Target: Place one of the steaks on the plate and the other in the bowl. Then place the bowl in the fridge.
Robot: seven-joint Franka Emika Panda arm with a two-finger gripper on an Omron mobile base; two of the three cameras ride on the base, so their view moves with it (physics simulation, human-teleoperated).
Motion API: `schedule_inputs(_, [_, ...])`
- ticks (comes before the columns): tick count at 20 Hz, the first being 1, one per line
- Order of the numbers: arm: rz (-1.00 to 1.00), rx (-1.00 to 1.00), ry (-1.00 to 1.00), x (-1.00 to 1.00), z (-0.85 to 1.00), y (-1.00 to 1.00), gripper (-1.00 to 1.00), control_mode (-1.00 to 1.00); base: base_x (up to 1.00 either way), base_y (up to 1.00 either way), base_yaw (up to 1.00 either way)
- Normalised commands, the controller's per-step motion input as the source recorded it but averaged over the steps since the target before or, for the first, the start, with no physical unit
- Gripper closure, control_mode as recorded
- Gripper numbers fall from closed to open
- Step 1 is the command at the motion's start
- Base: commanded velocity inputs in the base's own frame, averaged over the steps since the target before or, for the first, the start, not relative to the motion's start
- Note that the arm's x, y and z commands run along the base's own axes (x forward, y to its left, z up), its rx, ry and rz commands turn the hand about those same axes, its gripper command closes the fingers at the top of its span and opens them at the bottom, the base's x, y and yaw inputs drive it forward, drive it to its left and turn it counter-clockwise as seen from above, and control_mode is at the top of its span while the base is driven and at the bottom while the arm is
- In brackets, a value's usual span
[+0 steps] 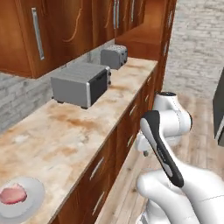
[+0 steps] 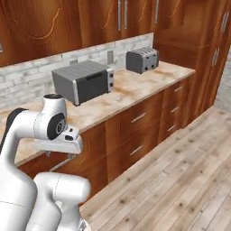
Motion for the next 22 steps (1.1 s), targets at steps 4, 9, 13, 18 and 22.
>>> schedule_inputs(4, [0.00,0.00,0.00,0.00,0.00,0.00,-1.00,1.00,0.02,-0.28,-0.90])
schedule_inputs(9, [0.00,0.00,0.00,0.00,0.00,0.00,-1.00,1.00,0.16,-0.16,-0.85])
schedule_inputs(13, [0.00,0.00,0.00,0.00,0.00,0.00,-1.00,1.00,0.32,-0.06,-0.78])
schedule_inputs(18, [0.00,0.00,0.00,0.00,0.00,0.00,-1.00,1.00,0.33,-0.06,-0.79])
schedule_inputs(22, [0.00,0.00,0.00,0.00,0.00,0.00,-1.00,1.00,0.35,0.00,-0.80])
